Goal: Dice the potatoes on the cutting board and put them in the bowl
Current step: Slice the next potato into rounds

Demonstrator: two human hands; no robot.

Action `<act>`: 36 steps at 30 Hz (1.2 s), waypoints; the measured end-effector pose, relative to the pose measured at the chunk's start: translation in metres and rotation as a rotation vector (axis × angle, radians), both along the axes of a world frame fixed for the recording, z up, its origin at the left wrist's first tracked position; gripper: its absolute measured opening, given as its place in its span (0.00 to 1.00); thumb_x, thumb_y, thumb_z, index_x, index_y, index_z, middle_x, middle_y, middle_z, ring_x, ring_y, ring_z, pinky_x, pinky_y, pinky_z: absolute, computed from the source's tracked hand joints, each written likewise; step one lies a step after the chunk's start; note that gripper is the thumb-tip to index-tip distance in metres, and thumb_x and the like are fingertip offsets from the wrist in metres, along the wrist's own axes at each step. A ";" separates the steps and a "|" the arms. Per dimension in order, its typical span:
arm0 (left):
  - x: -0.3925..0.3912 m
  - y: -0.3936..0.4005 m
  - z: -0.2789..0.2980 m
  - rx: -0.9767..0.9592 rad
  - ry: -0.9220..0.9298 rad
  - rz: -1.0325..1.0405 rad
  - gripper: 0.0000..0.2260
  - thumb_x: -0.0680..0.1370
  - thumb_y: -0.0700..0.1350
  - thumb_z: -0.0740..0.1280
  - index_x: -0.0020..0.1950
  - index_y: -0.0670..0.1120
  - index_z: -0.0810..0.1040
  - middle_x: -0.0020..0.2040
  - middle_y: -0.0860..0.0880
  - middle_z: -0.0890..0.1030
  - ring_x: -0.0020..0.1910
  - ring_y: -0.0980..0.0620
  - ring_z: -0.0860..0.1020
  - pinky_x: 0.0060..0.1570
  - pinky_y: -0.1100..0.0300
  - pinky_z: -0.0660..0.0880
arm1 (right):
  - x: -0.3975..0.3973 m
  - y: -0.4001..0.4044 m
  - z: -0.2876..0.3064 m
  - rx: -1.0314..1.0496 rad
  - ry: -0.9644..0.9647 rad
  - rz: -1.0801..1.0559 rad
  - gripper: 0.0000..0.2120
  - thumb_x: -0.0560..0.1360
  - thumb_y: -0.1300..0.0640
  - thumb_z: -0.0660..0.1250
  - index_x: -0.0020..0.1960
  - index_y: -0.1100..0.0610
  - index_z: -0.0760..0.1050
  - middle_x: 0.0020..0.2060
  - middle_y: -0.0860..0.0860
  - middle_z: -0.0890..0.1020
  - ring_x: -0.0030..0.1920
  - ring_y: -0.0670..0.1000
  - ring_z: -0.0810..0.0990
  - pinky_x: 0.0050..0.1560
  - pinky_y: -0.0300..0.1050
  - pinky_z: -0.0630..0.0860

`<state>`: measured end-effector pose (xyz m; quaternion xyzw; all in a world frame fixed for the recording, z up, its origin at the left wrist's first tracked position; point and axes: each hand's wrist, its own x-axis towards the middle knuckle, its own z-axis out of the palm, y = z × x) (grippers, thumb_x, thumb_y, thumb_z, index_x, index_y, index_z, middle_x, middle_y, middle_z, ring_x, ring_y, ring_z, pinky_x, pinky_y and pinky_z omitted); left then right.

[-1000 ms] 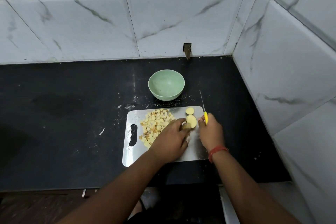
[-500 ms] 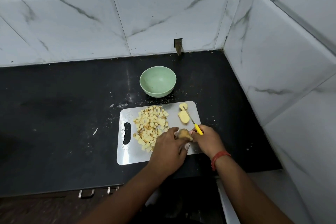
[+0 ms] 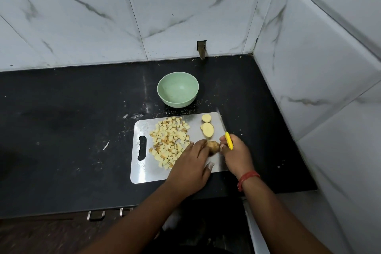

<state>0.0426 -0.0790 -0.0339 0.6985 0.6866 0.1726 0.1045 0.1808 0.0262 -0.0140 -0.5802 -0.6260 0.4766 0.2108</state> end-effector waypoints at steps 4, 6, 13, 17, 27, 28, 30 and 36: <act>-0.001 0.000 -0.004 0.023 0.102 -0.084 0.26 0.82 0.51 0.61 0.79 0.46 0.63 0.78 0.45 0.65 0.72 0.44 0.67 0.76 0.51 0.61 | 0.009 -0.007 0.009 0.097 -0.074 -0.015 0.13 0.81 0.58 0.60 0.64 0.58 0.73 0.56 0.53 0.80 0.56 0.52 0.78 0.57 0.47 0.75; -0.003 0.001 -0.004 0.052 0.123 -0.089 0.25 0.82 0.50 0.62 0.79 0.45 0.66 0.77 0.44 0.67 0.71 0.43 0.69 0.76 0.53 0.60 | 0.014 -0.015 0.012 0.121 -0.127 0.022 0.14 0.82 0.56 0.59 0.66 0.59 0.70 0.55 0.56 0.80 0.54 0.56 0.79 0.52 0.46 0.74; 0.000 0.001 -0.011 0.093 0.118 -0.092 0.24 0.81 0.47 0.65 0.76 0.42 0.69 0.76 0.41 0.69 0.72 0.43 0.68 0.77 0.51 0.58 | 0.021 -0.049 0.013 0.161 -0.330 0.199 0.08 0.83 0.56 0.54 0.57 0.59 0.66 0.43 0.58 0.79 0.41 0.56 0.79 0.38 0.47 0.73; 0.000 0.003 -0.015 0.094 0.134 -0.099 0.23 0.81 0.46 0.64 0.74 0.40 0.71 0.73 0.40 0.71 0.70 0.41 0.70 0.77 0.48 0.60 | 0.019 -0.058 0.012 0.156 -0.429 0.255 0.07 0.83 0.55 0.53 0.56 0.58 0.65 0.45 0.57 0.81 0.42 0.56 0.80 0.41 0.50 0.76; -0.001 0.008 -0.013 0.098 0.121 -0.108 0.23 0.85 0.52 0.55 0.72 0.39 0.74 0.71 0.39 0.73 0.68 0.40 0.73 0.76 0.48 0.63 | 0.006 -0.047 0.012 -0.060 -0.558 0.346 0.11 0.81 0.61 0.56 0.61 0.64 0.65 0.56 0.62 0.79 0.56 0.60 0.79 0.51 0.47 0.73; -0.001 0.009 -0.013 0.096 0.114 -0.106 0.23 0.85 0.52 0.55 0.72 0.39 0.74 0.70 0.39 0.73 0.67 0.40 0.73 0.76 0.48 0.64 | 0.004 -0.045 0.013 -0.070 -0.582 0.353 0.12 0.80 0.62 0.57 0.62 0.64 0.65 0.56 0.62 0.79 0.56 0.59 0.79 0.51 0.46 0.73; 0.000 0.010 -0.014 0.092 0.097 -0.097 0.22 0.85 0.52 0.55 0.72 0.39 0.74 0.70 0.40 0.73 0.67 0.40 0.73 0.75 0.47 0.65 | 0.003 -0.045 0.013 -0.083 -0.613 0.358 0.13 0.79 0.63 0.57 0.63 0.64 0.65 0.57 0.61 0.79 0.56 0.58 0.79 0.50 0.46 0.72; 0.001 0.009 -0.014 0.083 0.088 -0.083 0.22 0.85 0.52 0.55 0.72 0.40 0.74 0.70 0.41 0.73 0.66 0.40 0.73 0.74 0.47 0.66 | 0.027 -0.071 0.008 -0.122 -0.649 0.366 0.11 0.81 0.61 0.56 0.63 0.63 0.64 0.56 0.59 0.80 0.55 0.55 0.80 0.43 0.41 0.68</act>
